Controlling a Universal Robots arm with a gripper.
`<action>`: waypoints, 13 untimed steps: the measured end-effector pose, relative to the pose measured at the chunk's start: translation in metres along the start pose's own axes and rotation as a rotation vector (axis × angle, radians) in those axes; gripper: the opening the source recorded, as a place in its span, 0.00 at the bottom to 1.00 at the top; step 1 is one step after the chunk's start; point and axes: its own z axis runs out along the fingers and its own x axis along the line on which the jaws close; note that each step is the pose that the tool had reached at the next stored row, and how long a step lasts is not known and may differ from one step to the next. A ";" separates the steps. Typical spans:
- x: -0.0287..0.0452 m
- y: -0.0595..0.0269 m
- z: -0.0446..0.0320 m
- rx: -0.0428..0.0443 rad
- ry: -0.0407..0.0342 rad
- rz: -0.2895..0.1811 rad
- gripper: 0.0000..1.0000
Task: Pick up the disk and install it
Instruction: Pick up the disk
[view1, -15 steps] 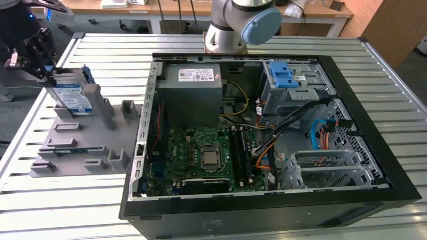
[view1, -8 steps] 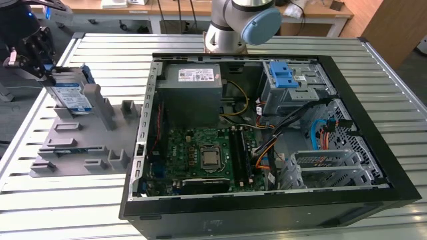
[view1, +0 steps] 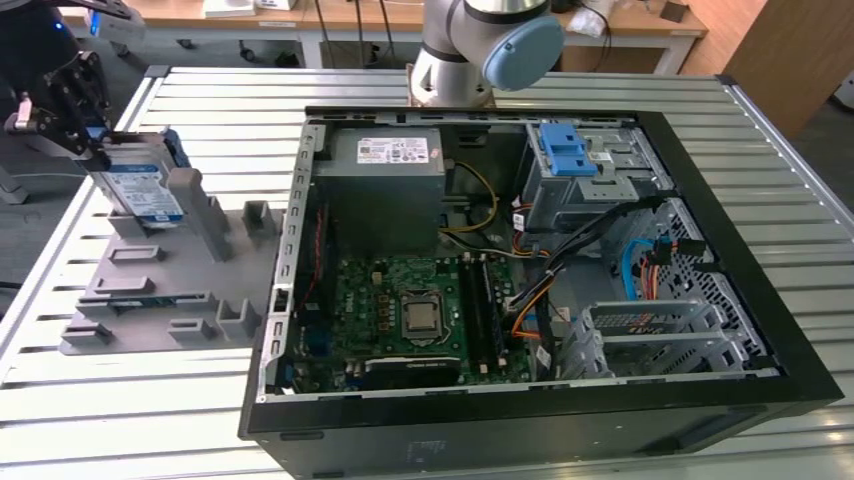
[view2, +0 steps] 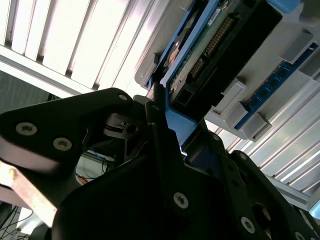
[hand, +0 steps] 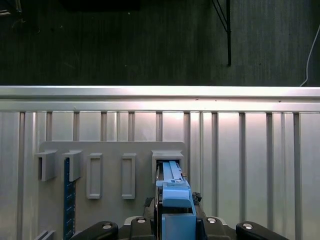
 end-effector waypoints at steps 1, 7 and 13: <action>0.0000 0.0000 0.0000 0.0000 -0.0001 0.000 0.36; 0.0000 0.0001 -0.0009 -0.0002 -0.0002 0.000 0.36; 0.0000 0.0001 -0.0066 0.0000 -0.0003 0.000 0.36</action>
